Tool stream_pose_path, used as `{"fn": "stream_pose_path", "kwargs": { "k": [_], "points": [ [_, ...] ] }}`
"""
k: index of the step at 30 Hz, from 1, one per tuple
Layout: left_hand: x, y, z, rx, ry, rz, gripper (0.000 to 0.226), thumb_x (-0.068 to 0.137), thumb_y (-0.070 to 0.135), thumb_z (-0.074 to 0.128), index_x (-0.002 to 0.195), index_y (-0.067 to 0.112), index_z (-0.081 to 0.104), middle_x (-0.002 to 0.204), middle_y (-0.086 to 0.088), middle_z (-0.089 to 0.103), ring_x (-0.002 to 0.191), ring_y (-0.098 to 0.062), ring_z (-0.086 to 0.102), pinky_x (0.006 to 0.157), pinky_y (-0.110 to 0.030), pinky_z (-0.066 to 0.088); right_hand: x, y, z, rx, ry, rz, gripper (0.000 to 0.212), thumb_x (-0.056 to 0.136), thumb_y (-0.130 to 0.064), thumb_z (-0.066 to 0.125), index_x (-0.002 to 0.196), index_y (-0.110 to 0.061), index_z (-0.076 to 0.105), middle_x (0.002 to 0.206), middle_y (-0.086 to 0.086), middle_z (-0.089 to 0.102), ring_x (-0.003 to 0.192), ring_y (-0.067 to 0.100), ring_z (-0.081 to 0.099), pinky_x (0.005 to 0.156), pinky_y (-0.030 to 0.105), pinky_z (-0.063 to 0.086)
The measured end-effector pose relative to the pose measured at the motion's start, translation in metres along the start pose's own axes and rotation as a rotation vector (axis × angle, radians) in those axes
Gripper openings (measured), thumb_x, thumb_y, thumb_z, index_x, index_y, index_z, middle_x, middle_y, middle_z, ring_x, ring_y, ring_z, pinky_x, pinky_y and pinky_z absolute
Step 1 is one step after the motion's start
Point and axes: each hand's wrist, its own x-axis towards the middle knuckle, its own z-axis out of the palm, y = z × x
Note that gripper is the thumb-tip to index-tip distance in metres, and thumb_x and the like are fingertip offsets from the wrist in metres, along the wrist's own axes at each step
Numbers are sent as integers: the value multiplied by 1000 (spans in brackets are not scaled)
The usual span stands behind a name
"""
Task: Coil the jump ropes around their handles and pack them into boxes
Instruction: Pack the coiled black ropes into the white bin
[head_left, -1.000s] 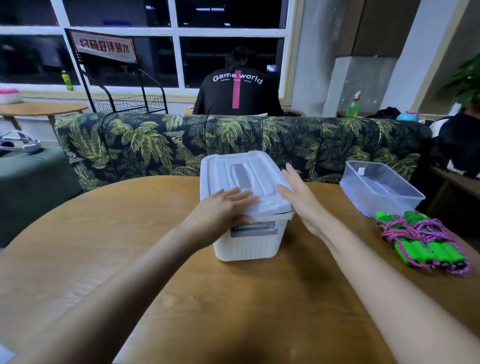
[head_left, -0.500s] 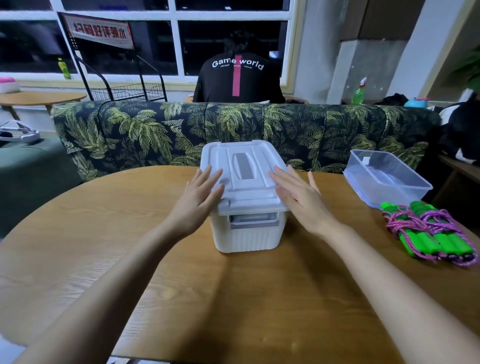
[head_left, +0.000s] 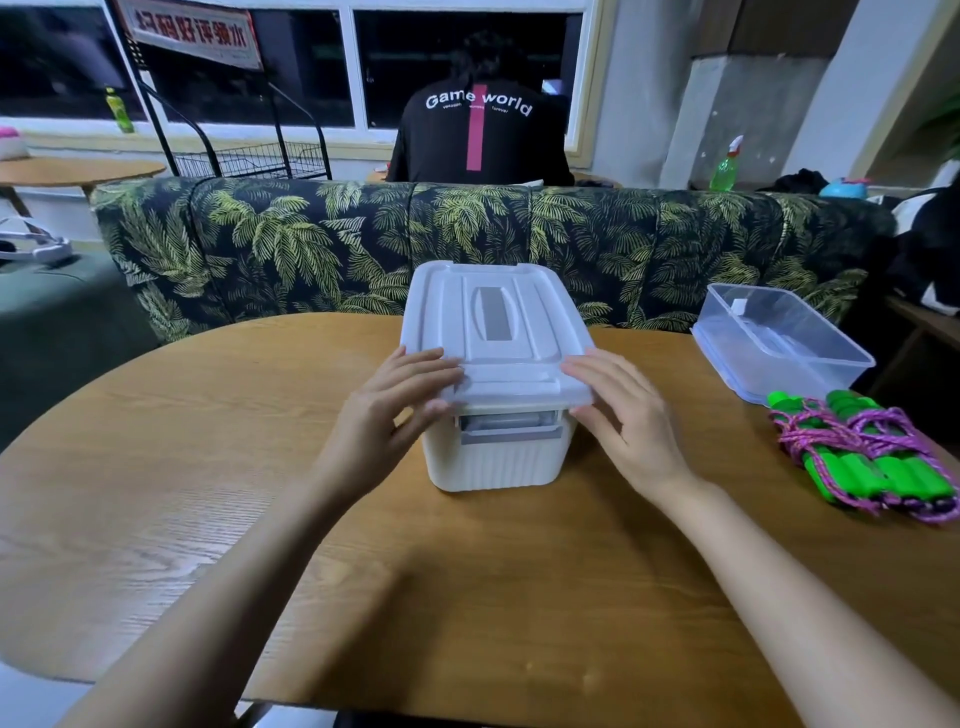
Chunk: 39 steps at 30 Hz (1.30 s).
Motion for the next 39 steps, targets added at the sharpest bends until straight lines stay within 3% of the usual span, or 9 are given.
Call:
{"fn": "stream_pose_path", "kwargs": {
  "k": [3, 7, 11, 19, 24, 30, 35, 39],
  "points": [
    [-6, 0, -3, 29, -49, 58, 58, 89, 51, 63, 130, 11, 61, 137, -1, 59, 137, -22, 46, 114, -59, 30, 0, 0, -2, -6, -17, 3, 60, 96, -62, 45, 132, -17, 60, 135, -7, 58, 135, 12, 43, 110, 55, 39],
    [-6, 1, -2, 98, -45, 118, 69, 78, 49, 76, 131, 8, 60, 137, -3, 58, 136, -24, 47, 113, -59, 31, -3, 0, -4, -54, -34, -83, 66, 88, -67, 52, 136, -21, 53, 135, -3, 57, 135, 16, 42, 106, 59, 40],
    [-8, 3, 2, 195, 4, 162, 60, 80, 43, 76, 126, 7, 63, 131, -5, 63, 126, -24, 56, 111, -53, 37, -7, -1, -3, -85, -84, -74, 73, 83, -69, 56, 140, -25, 46, 140, -4, 52, 139, 18, 38, 108, 62, 37],
    [-17, 10, 9, 233, 55, 92, 58, 77, 43, 82, 120, 8, 67, 127, -2, 66, 124, -19, 59, 109, -50, 41, -2, -6, 4, -117, 3, -87, 75, 74, -67, 66, 131, -21, 51, 133, -4, 54, 135, 21, 42, 103, 61, 43],
    [-14, 13, 12, 253, 102, 74, 49, 80, 46, 78, 110, 7, 70, 118, -2, 70, 115, -18, 64, 106, -47, 44, -9, -6, 14, -130, 95, -50, 67, 80, -65, 62, 122, -12, 62, 124, 4, 65, 127, 24, 50, 99, 58, 46],
    [-9, 17, 19, 147, 225, -10, 31, 83, 37, 78, 94, 8, 74, 103, 2, 74, 105, -14, 68, 99, -47, 47, -4, -14, 19, -79, 200, 15, 57, 87, -61, 59, 101, -7, 71, 107, 2, 71, 112, 25, 58, 91, 50, 52],
    [-8, 20, 19, 92, 238, -35, 31, 86, 37, 74, 91, 6, 73, 103, 3, 74, 107, -13, 67, 106, -41, 43, -1, -18, 21, -129, 249, 14, 49, 87, -57, 61, 90, -8, 70, 99, -1, 72, 107, 21, 59, 111, 49, 35],
    [-15, -5, 1, 218, 165, -105, 40, 92, 49, 60, 110, 15, 74, 125, 2, 67, 128, -21, 55, 114, -50, 32, -2, -42, 28, -109, 277, -36, 35, 92, -39, 56, 88, -8, 72, 95, -1, 73, 107, 23, 61, 115, 52, 25]
  ]
}}
